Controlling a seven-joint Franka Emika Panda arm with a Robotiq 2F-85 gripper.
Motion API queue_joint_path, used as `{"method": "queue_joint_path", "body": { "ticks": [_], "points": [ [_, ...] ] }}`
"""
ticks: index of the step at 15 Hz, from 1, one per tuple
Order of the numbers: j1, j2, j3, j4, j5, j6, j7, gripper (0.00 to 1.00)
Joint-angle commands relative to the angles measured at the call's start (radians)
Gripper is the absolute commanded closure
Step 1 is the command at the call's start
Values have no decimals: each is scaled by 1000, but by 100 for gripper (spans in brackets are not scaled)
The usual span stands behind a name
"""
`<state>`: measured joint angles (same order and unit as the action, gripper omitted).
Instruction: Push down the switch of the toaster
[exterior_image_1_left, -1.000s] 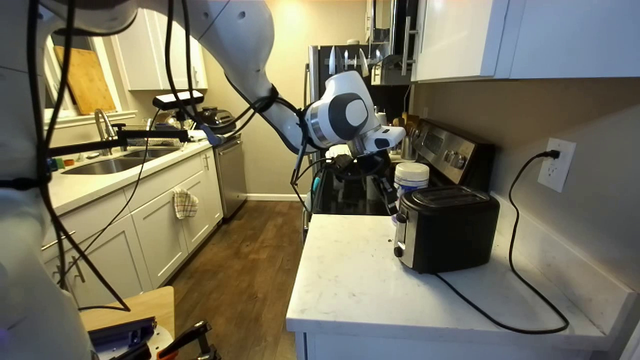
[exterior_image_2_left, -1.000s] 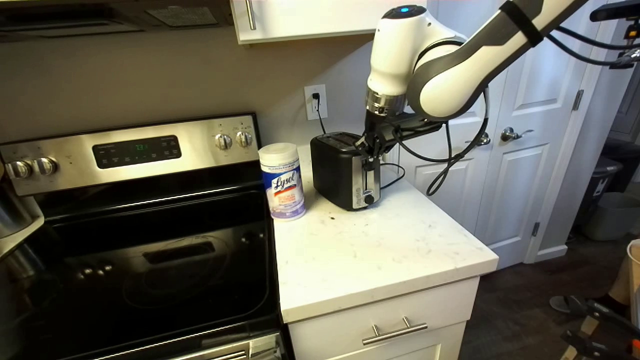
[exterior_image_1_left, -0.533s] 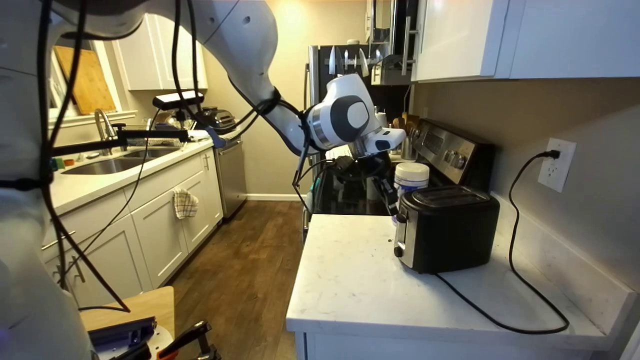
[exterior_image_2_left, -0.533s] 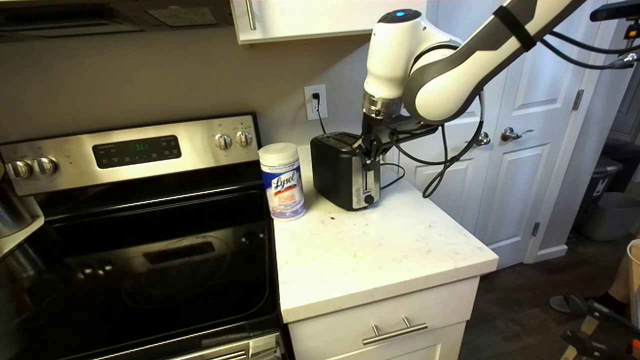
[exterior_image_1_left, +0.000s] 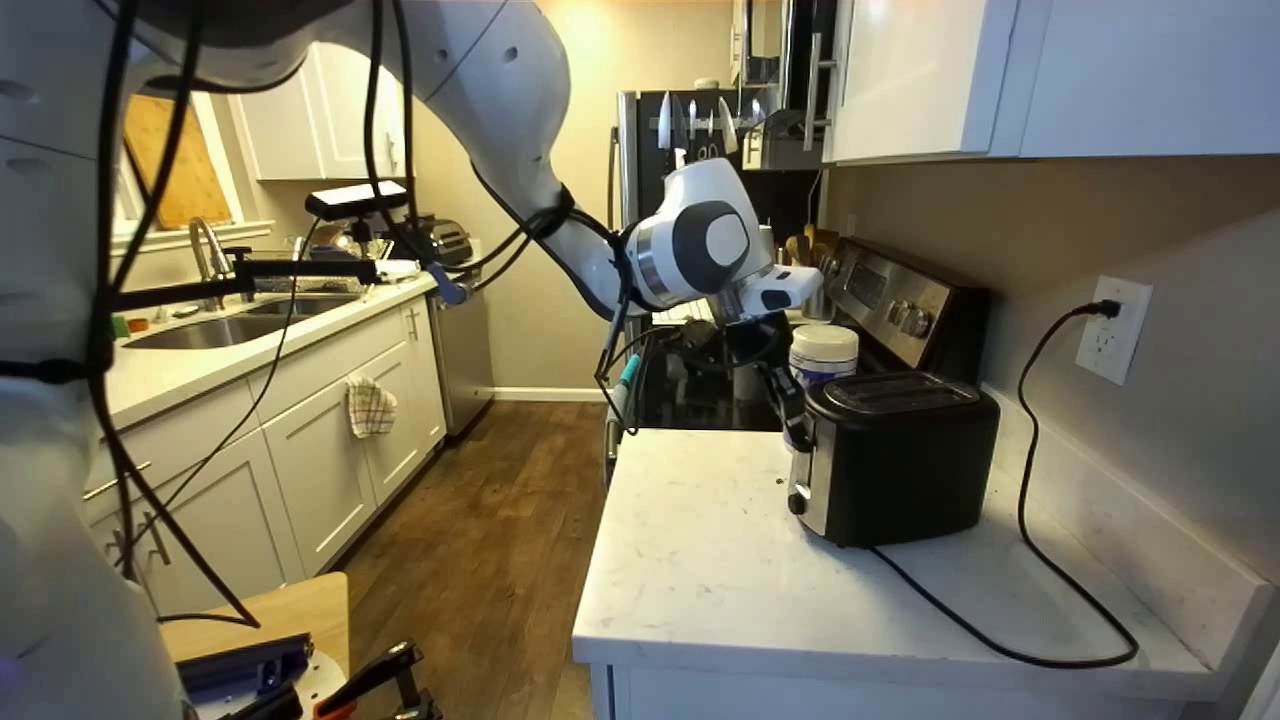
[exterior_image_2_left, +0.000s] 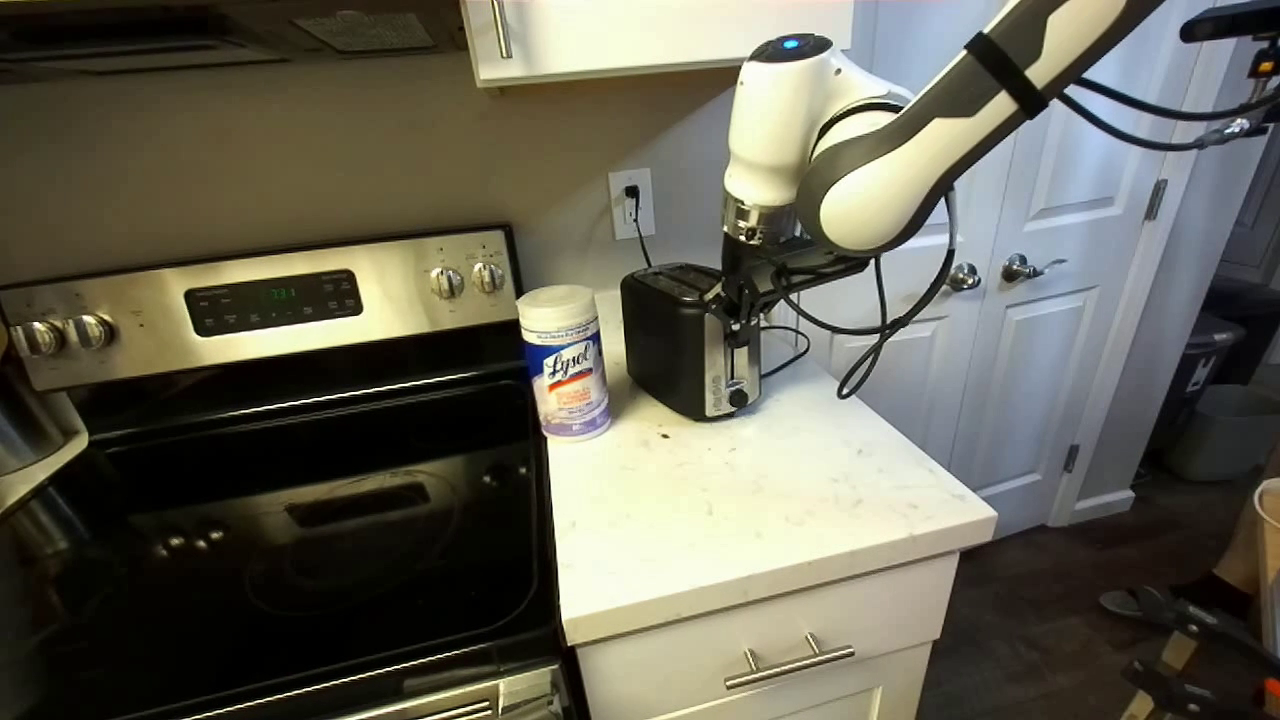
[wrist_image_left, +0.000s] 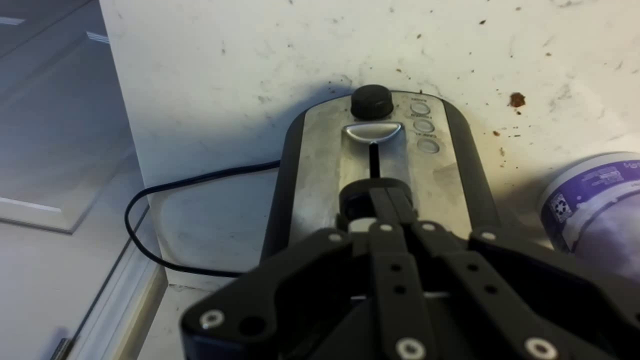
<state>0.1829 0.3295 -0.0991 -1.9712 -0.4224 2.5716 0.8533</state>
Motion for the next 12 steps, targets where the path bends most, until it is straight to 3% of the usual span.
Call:
{"method": "queue_joint_path", "body": {
  "ticks": [1, 12],
  "points": [
    [8, 42, -6, 29, 17, 8, 16, 100],
    [13, 181, -14, 88, 107, 31, 25, 100]
  ]
}}
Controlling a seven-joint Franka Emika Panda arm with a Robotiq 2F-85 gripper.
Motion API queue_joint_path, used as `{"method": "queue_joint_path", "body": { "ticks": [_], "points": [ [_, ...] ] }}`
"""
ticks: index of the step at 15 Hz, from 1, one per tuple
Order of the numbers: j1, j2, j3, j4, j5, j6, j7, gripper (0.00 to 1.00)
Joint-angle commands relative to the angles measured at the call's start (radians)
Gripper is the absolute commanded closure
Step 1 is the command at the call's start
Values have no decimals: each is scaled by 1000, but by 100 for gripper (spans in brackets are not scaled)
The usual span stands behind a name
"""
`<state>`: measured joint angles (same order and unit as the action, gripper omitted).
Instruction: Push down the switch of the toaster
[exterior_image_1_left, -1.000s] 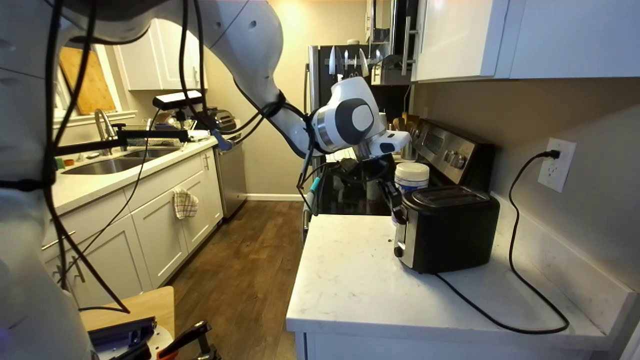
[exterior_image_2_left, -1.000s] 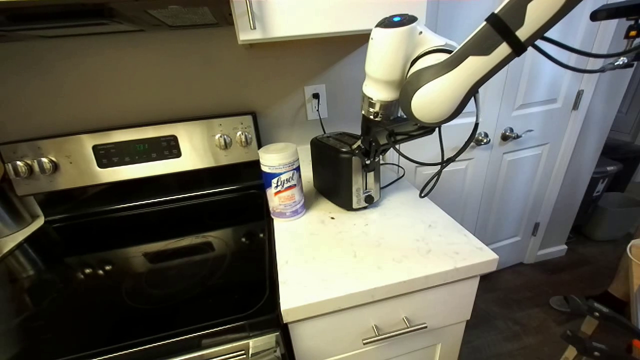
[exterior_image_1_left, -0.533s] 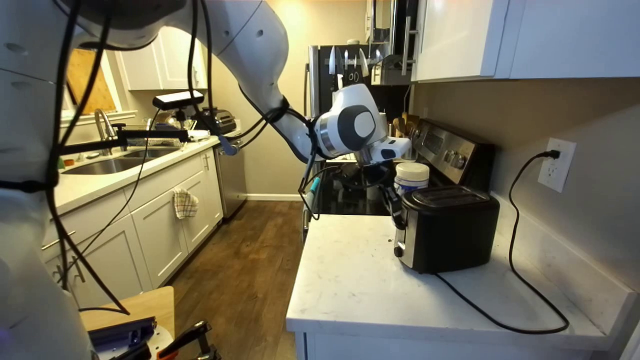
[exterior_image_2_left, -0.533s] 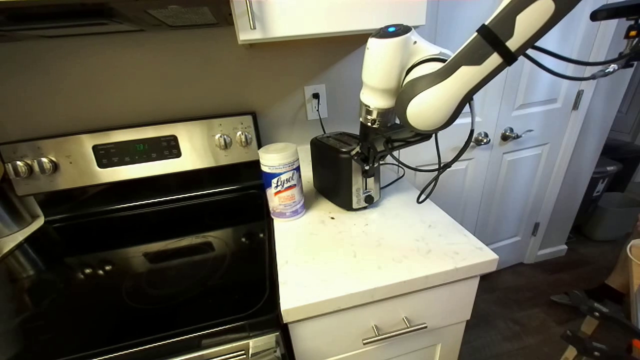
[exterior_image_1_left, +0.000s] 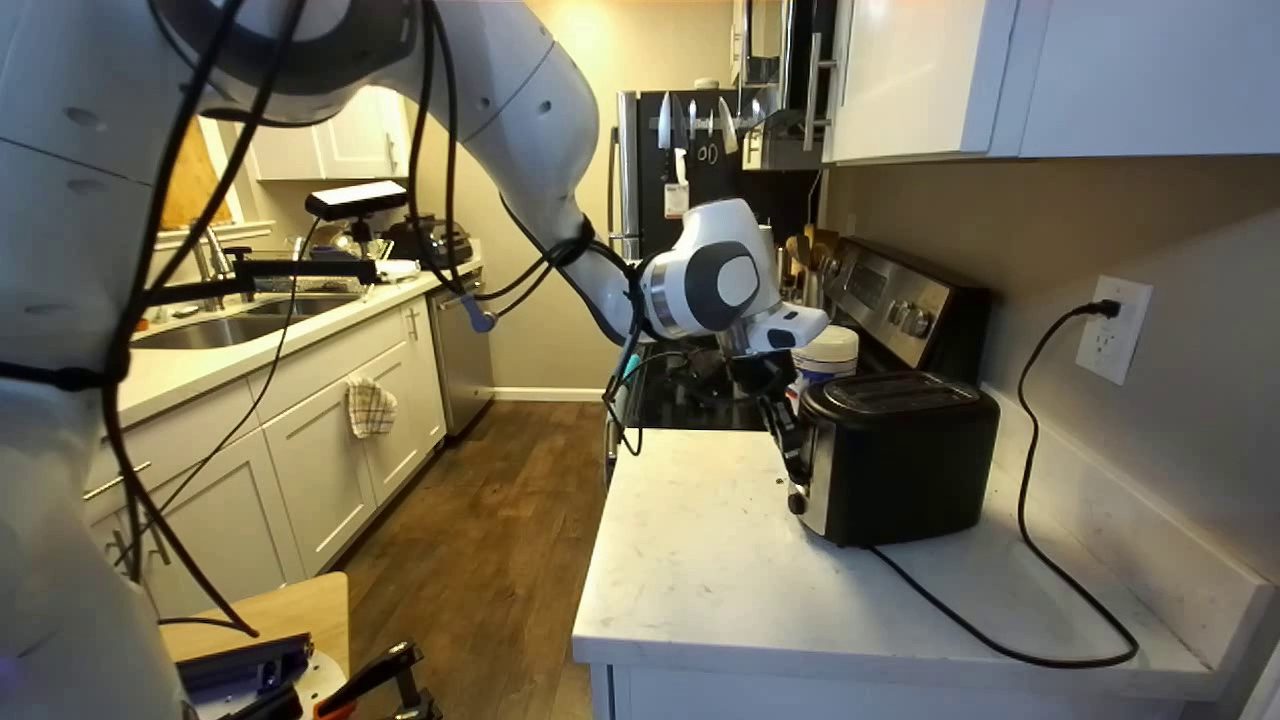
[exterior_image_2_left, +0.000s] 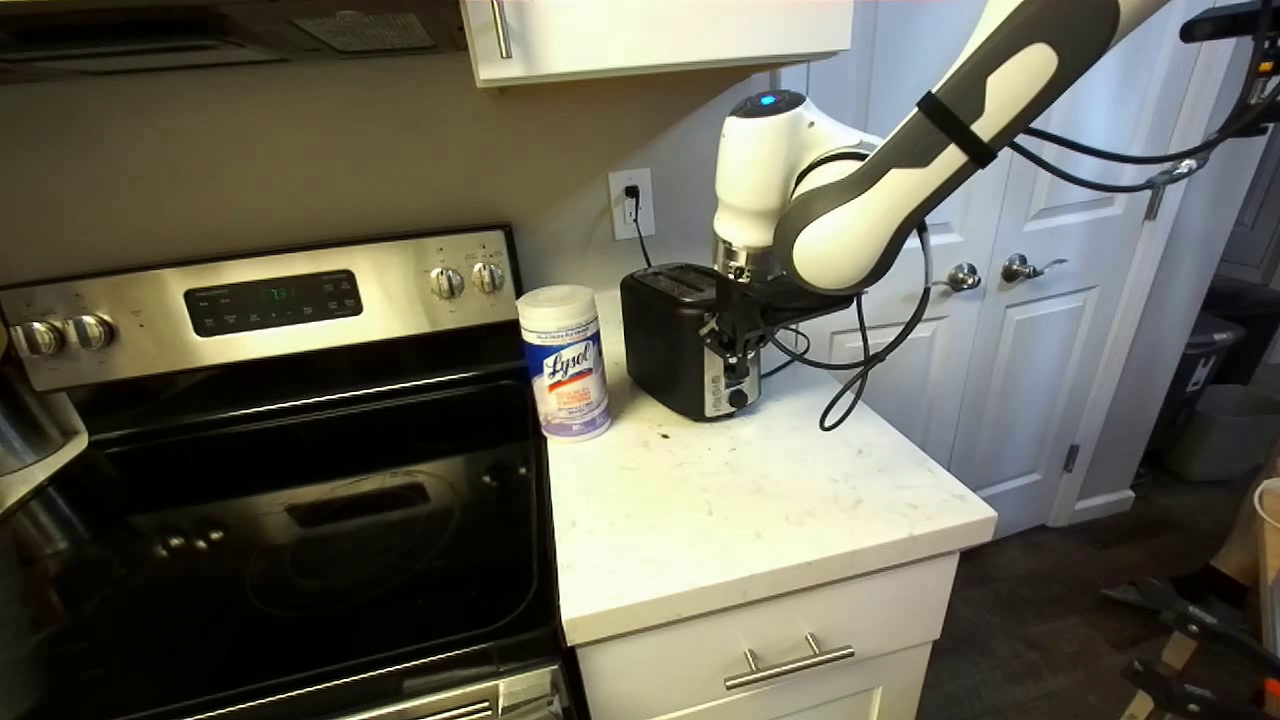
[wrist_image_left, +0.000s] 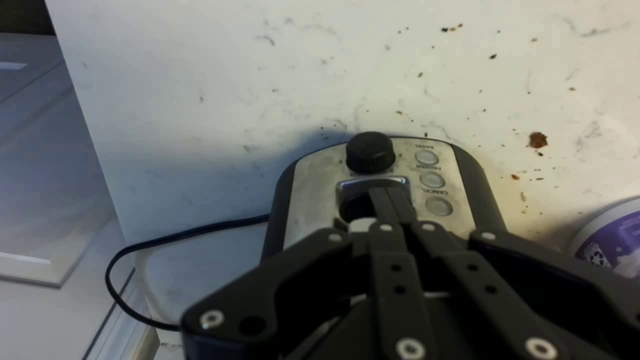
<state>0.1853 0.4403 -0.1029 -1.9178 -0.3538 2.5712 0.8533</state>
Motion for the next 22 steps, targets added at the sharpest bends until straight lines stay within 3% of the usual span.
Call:
{"method": "queue_joint_path", "body": {
  "ticks": [1, 9, 12, 20, 22],
  "points": [
    [13, 82, -12, 38, 46, 32, 27, 100],
    [-3, 101, 4, 24, 112, 35, -4, 100],
    [10, 92, -18, 22, 101, 37, 18, 100],
    [108, -84, -108, -75, -41, 7, 139, 100],
    [122, -155, -91, -134, -76, -18, 138, 100]
  ]
}}
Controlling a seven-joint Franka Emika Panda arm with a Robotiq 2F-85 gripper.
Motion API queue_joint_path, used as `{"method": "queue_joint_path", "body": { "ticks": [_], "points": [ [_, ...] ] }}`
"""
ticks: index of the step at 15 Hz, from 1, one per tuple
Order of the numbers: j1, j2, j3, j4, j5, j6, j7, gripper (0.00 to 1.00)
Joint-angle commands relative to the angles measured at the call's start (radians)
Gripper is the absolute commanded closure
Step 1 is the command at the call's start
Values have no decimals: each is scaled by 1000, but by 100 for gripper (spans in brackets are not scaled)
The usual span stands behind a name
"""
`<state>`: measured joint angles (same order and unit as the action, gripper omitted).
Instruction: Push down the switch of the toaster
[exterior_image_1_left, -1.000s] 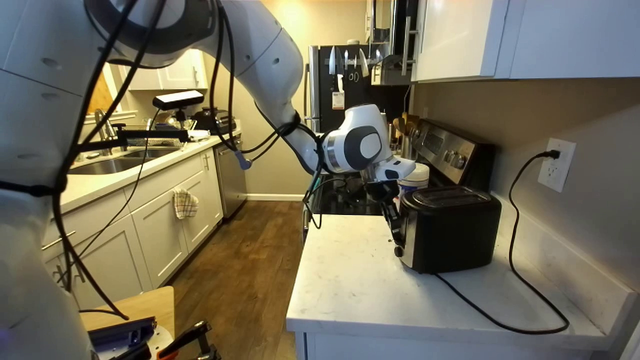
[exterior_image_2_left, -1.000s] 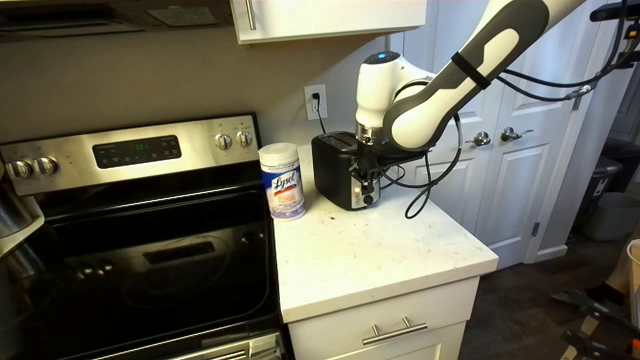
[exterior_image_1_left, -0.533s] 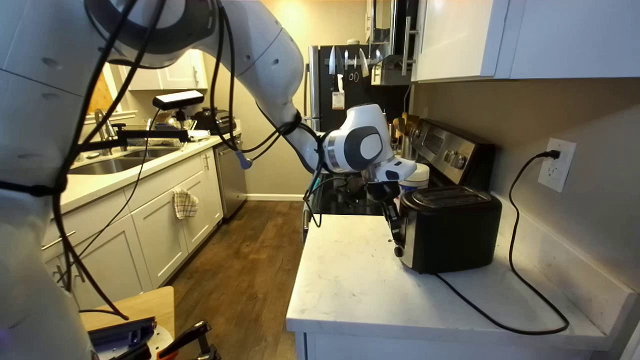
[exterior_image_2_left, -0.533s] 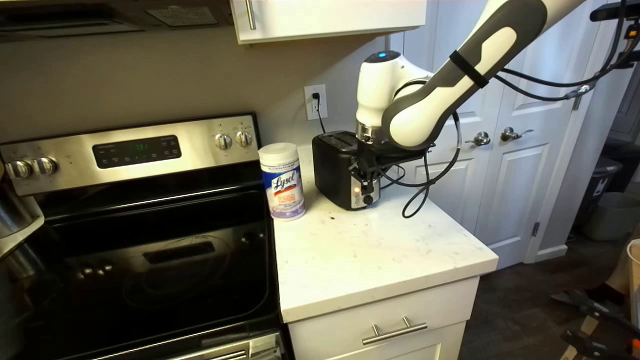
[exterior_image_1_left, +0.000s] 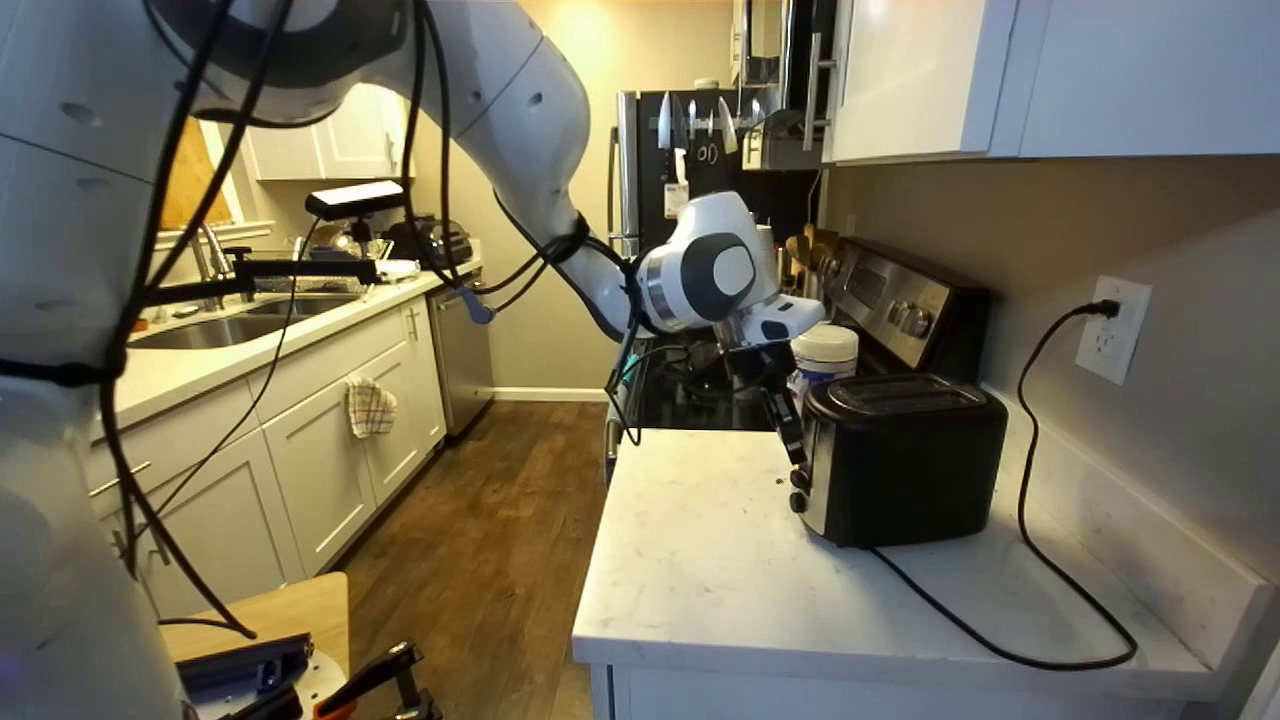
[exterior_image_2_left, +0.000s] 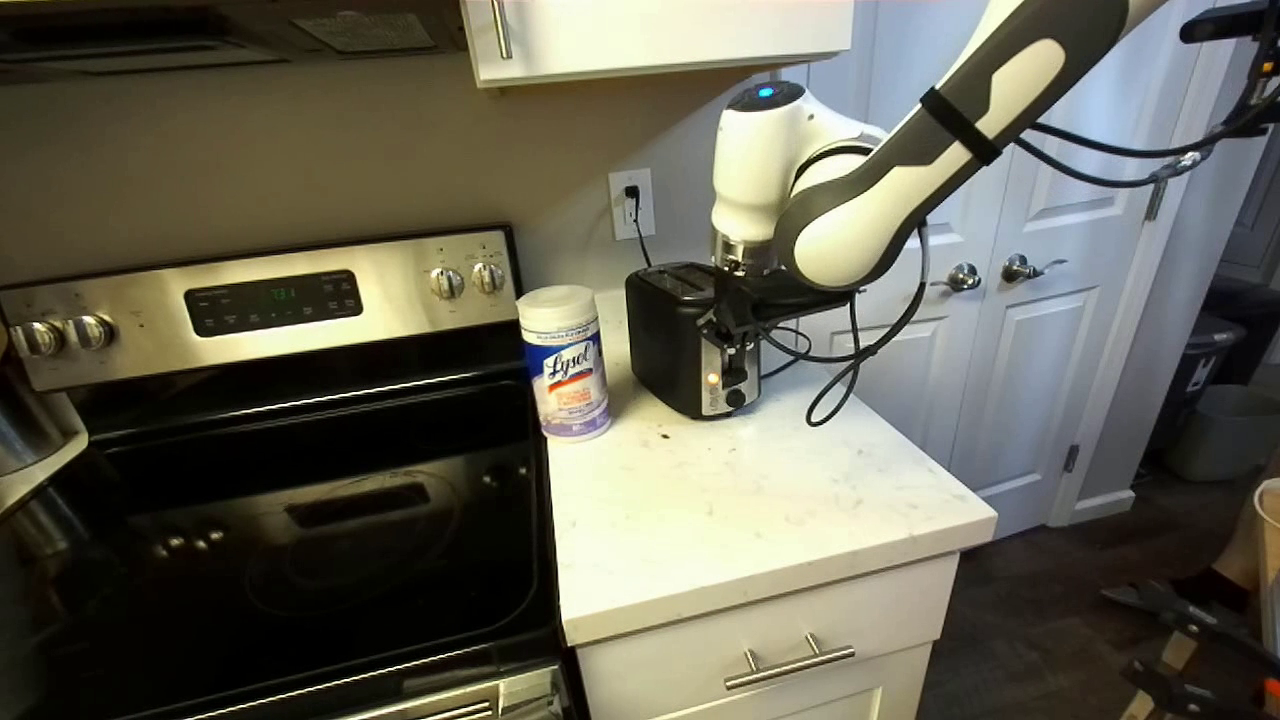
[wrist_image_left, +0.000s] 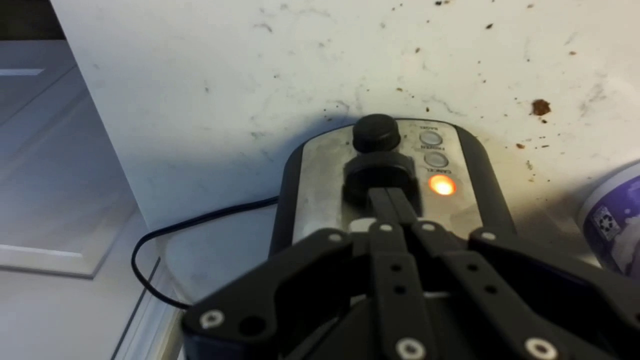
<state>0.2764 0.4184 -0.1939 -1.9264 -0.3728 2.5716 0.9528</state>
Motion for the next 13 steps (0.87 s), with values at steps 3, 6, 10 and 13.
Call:
{"method": "queue_joint_path", "body": {
  "ticks": [3, 6, 10, 13],
  "points": [
    [4, -249, 105, -246, -2, -28, -73, 100],
    [-9, -321, 184, -325, 37, -29, -103, 100],
    [-30, -369, 236, -373, 63, -54, -97, 100],
    [-48, -381, 253, -387, 73, -64, -102, 100]
  ]
}}
